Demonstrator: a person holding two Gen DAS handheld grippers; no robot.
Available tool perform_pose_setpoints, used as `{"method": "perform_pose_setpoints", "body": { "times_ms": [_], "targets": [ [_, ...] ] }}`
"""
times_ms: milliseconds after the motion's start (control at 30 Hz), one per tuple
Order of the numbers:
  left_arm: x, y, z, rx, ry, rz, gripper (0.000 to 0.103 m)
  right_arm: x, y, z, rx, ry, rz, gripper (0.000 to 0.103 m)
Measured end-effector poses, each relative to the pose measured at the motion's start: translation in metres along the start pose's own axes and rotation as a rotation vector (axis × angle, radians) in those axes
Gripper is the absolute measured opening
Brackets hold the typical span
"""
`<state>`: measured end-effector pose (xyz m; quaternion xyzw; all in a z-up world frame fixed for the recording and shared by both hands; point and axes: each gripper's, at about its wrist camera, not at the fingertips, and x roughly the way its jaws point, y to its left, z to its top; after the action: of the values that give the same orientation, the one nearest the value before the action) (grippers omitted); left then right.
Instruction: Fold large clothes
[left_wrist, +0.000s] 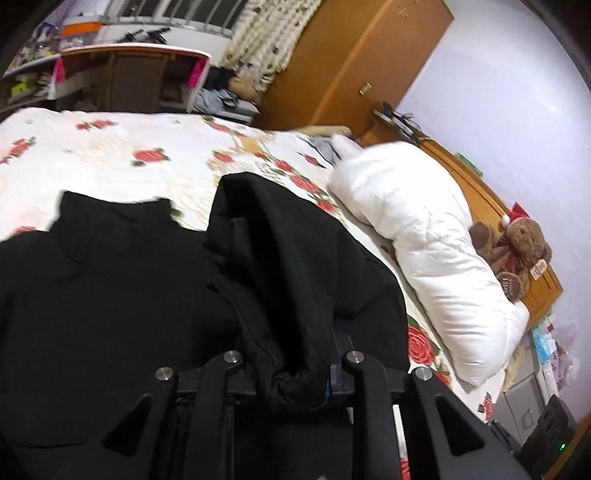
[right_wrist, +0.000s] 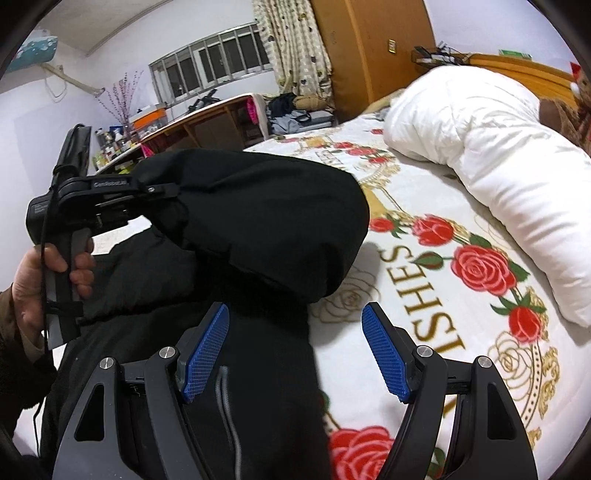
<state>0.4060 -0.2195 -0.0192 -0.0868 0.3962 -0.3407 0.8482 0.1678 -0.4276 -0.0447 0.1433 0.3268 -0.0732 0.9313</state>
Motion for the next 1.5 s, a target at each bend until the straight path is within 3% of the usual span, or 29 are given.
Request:
{"method": "perform_pose_setpoints", "body": {
  "times_ms": [167,533,833,900,967,1000,1100,1233,1300,1500],
  "targets": [
    [-0.029,0.039,0.0,-0.047,-0.042,0.053,0.022,0.007,0.017,0.005,0.005,0.002,0.03,0.075],
    [-0.08,0.131,-0.035,-0.211,-0.117,0.175,0.022,0.033,0.042,0.007,-0.011,0.039,0.06,0.075],
    [-0.068,0.169,-0.08,-0.321,-0.026,0.206,0.024,0.05,0.05,0.005,-0.027,0.073,0.048,0.075],
    [-0.063,0.178,-0.089,-0.356,0.005,0.219,0.031,0.053,0.051,0.004,-0.026,0.081,0.046,0.075],
    [-0.059,0.187,-0.094,-0.405,0.017,0.188,0.031,0.056,0.051,0.003,-0.025,0.089,0.045,0.075],
    [-0.059,0.191,-0.097,-0.418,0.016,0.177,0.036,0.057,0.051,0.003,-0.026,0.091,0.045,0.075],
    [-0.062,0.193,-0.1,-0.398,0.012,0.213,0.052,0.059,0.052,0.003,-0.031,0.098,0.043,0.075],
    [-0.074,0.191,-0.096,-0.314,-0.002,0.297,0.063,0.062,0.053,0.004,-0.044,0.1,0.033,0.075],
    [-0.084,0.192,-0.09,-0.286,-0.035,0.35,0.064,0.063,0.056,0.005,-0.055,0.099,0.032,0.075],
    [-0.114,0.191,-0.073,-0.277,-0.111,0.399,0.065,0.069,0.069,0.008,-0.081,0.098,0.047,0.075]
  ]
}}
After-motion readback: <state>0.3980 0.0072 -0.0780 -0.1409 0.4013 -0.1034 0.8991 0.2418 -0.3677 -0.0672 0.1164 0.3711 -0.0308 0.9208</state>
